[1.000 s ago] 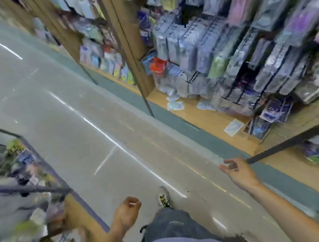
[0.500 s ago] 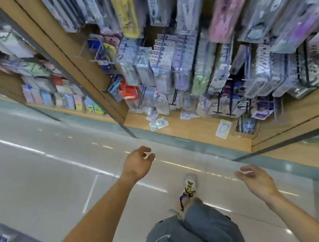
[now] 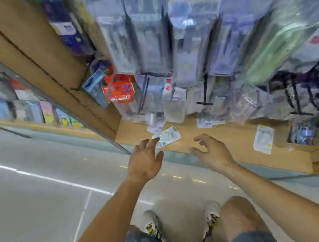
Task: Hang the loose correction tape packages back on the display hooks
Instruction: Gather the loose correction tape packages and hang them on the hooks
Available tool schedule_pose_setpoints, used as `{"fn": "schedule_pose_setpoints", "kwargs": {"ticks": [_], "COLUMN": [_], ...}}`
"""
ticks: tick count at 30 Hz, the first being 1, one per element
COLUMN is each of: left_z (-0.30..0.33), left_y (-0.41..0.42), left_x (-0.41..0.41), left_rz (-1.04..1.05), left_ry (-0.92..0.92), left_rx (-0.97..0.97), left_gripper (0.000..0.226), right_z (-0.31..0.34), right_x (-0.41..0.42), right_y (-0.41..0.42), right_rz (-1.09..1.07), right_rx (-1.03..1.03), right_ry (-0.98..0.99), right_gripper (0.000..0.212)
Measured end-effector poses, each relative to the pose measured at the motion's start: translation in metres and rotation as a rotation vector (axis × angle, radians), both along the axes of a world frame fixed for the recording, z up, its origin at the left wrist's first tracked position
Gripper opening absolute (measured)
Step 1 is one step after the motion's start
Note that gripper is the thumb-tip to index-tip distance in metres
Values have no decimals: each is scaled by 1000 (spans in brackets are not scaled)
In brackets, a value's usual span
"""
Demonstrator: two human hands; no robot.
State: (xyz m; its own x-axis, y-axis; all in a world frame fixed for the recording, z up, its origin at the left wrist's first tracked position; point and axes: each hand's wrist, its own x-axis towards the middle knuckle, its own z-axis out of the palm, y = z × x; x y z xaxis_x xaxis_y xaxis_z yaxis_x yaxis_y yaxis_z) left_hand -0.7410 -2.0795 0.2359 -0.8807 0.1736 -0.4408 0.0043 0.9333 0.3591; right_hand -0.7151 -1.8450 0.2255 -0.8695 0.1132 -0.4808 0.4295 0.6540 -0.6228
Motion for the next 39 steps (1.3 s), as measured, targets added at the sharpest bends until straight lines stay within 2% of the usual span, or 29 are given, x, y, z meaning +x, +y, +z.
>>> {"fn": "schedule_pose_setpoints", "kwargs": {"ticks": [6, 10, 12, 15, 19, 21, 25, 27, 30, 34, 39], "left_z": [-169, -230, -247, -263, -274, -275, -278, -282, -283, -281, -289], "left_y": [0, 6, 10, 18, 29, 37, 45, 42, 36, 35, 33], "left_x": [-70, -98, -107, -112, -112, -110, -103, -100, -99, -96, -97], "left_rz": [-145, -209, -281, -343, -342, -333, -290, -276, -288, -284, -286], "left_ry": [154, 222, 323, 463, 559, 578, 655, 685, 671, 668, 778], "left_rx": [13, 63, -31, -164, -205, -218, -215, -174, -149, -138, -122], "left_gripper": [63, 78, 94, 101, 84, 84, 68, 65, 73, 81, 58], "right_z": [-167, -231, -249, -265, -261, -255, -252, -256, -266, -270, -272], "right_x": [-56, -83, -91, -94, -101, -119, -164, -177, -173, -143, -105], "right_y": [2, 19, 27, 31, 23, 13, -7, -9, -4, 7, 22], "right_rz": [92, 159, 183, 202, 223, 239, 363, 379, 378, 389, 374], "right_rx": [168, 319, 381, 490, 583, 584, 598, 569, 573, 562, 582], "right_ry": [169, 366, 441, 506, 514, 553, 527, 449, 486, 574, 624], "right_gripper": [49, 52, 52, 49, 45, 44, 75, 79, 74, 58, 46]}}
